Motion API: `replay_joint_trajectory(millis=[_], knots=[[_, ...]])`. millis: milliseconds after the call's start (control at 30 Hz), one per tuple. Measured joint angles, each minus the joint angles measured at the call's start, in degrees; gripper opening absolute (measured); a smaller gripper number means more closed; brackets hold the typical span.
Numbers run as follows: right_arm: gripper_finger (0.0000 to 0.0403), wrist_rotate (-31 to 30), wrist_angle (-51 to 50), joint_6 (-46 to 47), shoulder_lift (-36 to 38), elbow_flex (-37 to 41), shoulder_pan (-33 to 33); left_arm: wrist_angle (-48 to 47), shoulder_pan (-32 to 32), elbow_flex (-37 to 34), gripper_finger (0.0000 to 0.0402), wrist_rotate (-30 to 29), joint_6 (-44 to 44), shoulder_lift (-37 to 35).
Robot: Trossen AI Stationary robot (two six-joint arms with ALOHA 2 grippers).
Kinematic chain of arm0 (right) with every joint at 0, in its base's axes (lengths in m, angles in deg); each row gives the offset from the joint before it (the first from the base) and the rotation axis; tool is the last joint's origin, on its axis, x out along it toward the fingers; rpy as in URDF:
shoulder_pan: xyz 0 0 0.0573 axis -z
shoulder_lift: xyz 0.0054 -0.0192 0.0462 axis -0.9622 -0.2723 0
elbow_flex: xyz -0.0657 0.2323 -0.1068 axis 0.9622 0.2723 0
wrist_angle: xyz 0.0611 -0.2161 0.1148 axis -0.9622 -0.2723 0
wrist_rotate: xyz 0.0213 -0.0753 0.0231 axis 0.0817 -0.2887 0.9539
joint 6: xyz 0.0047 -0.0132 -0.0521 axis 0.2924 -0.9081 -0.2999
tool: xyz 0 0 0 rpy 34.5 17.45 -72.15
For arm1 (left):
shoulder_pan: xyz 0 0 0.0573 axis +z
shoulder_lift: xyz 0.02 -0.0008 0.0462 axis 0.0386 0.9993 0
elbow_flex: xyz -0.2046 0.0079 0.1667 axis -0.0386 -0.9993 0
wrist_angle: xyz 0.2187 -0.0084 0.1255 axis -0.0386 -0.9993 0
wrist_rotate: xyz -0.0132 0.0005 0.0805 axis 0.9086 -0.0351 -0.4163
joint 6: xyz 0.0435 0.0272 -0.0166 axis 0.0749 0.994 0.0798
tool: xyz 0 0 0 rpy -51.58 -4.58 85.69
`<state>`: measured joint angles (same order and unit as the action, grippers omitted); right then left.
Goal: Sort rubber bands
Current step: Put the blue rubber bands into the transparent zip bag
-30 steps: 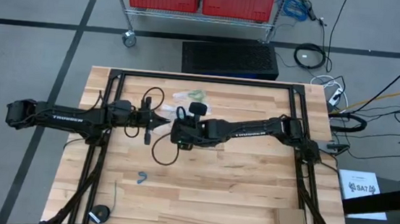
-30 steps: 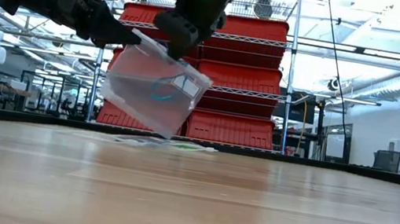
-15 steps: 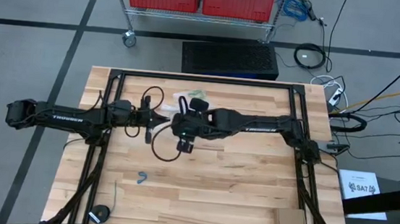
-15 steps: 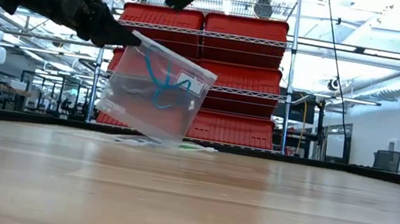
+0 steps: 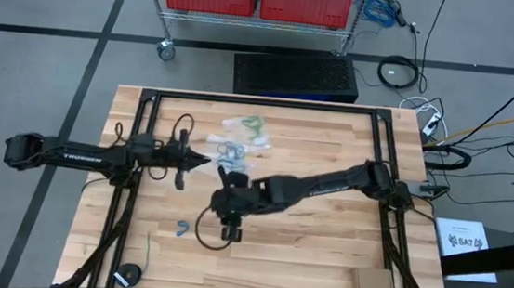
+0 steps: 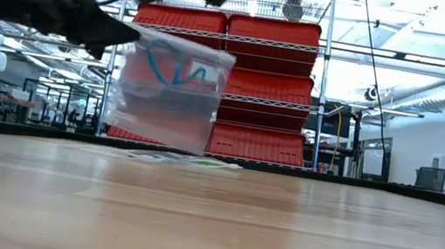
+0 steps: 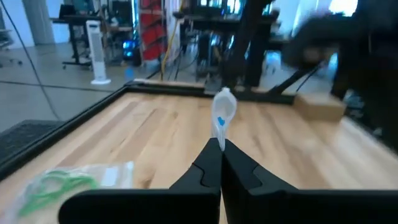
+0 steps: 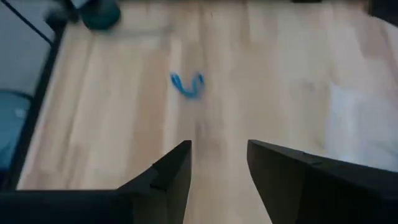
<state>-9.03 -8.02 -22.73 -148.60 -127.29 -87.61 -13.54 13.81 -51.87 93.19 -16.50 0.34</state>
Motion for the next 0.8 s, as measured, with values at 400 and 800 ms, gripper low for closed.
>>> replay_joint_trajectory(millis=[400,800], knots=[[0.0188,0.52,39.36,-0.68,-8.49,11.25,-1.72,-0.84,-0.11,-2.88,0.0000,4.33,1.61,-9.77],[0.0253,1.07,40.25,1.51,-25.02,-4.58,-0.34,-2.47,-0.11,-2.90,0.0000,4.82,3.21,-9.91]])
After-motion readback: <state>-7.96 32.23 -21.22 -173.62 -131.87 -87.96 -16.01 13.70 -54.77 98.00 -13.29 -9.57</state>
